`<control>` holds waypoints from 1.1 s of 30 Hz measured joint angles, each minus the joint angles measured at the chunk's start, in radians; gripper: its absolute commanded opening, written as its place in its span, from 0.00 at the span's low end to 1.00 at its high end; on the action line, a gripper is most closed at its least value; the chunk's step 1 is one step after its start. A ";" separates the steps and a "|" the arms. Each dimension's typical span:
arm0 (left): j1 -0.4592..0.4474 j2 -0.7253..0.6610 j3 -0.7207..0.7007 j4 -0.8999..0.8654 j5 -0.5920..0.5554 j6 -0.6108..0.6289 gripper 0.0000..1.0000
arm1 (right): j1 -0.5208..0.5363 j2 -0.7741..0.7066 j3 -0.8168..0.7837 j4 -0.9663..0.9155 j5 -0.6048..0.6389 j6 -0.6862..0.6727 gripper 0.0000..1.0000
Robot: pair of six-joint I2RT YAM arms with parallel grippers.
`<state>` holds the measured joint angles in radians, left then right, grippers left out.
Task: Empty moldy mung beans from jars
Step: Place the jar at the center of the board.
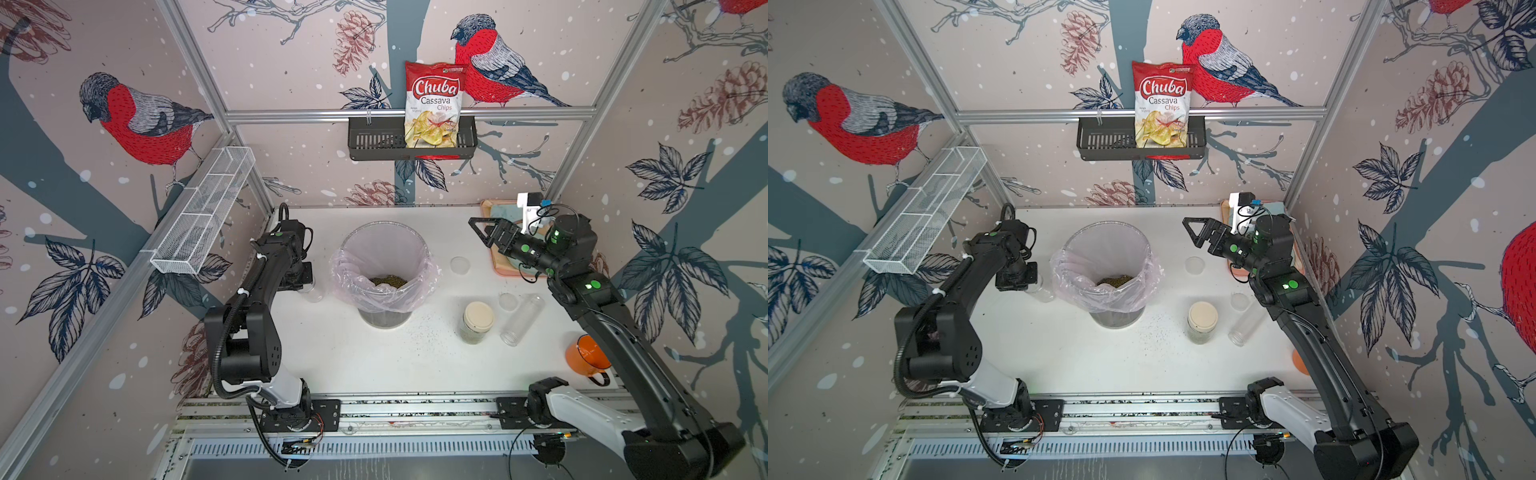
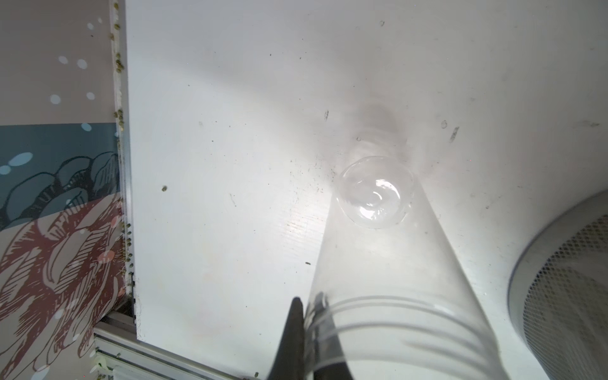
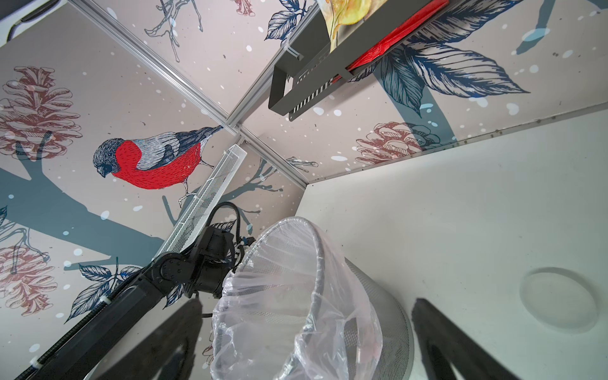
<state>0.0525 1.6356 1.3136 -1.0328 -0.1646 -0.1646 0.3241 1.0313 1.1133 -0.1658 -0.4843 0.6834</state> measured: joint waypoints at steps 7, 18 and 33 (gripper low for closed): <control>0.020 0.059 0.022 0.023 0.003 0.007 0.10 | -0.004 0.001 0.001 0.000 -0.005 0.000 1.00; 0.027 0.045 0.016 0.063 0.025 0.008 0.69 | -0.006 0.015 0.004 0.002 -0.006 0.001 1.00; 0.027 -0.076 0.122 0.029 0.029 0.007 0.96 | -0.006 0.023 0.011 0.015 -0.023 0.027 1.00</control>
<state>0.0792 1.5593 1.4361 -1.0039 -0.1356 -0.1574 0.3180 1.0542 1.1240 -0.1509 -0.5068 0.7101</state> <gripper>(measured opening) 0.964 0.995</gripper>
